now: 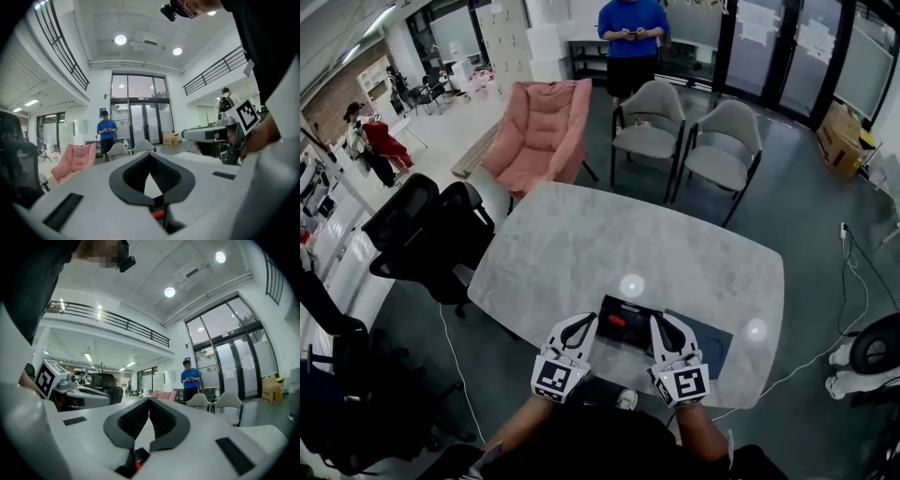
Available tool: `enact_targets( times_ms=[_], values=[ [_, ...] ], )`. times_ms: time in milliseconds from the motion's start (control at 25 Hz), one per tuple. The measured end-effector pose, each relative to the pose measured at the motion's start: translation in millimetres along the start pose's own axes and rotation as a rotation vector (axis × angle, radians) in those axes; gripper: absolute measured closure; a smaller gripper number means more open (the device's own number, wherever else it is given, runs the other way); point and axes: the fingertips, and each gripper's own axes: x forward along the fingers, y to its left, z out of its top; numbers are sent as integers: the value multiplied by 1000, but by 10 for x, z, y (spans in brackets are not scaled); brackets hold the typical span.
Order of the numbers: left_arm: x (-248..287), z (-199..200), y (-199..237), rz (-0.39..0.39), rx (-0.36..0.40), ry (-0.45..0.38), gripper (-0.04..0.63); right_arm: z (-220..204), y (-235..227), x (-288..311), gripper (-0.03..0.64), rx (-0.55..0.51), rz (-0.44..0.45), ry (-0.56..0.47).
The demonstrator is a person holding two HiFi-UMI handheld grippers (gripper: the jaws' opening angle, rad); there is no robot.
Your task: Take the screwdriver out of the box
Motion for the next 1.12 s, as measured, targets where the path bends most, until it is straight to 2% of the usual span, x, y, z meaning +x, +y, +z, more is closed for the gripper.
enact_targets(
  times_ms=[200,560,800,1000,1120],
  values=[
    [194,-5,148,-84,8,-5,589,-19,-16,138,592,54,-55,9],
    [467,-61,357,-231,13,-1,589,-12,-88,322,592,-2,-199,34],
    [572,-153,419,-292,24,15,589,-44,-106,331,592,-9,-258,58],
    [688,-292,390,-325,60,65,589,-133,-155,308,592,-3,-280,89],
    [715,-460,276,-400,133,131,589,-178,-165,262,592,5,-296,97]
  ],
)
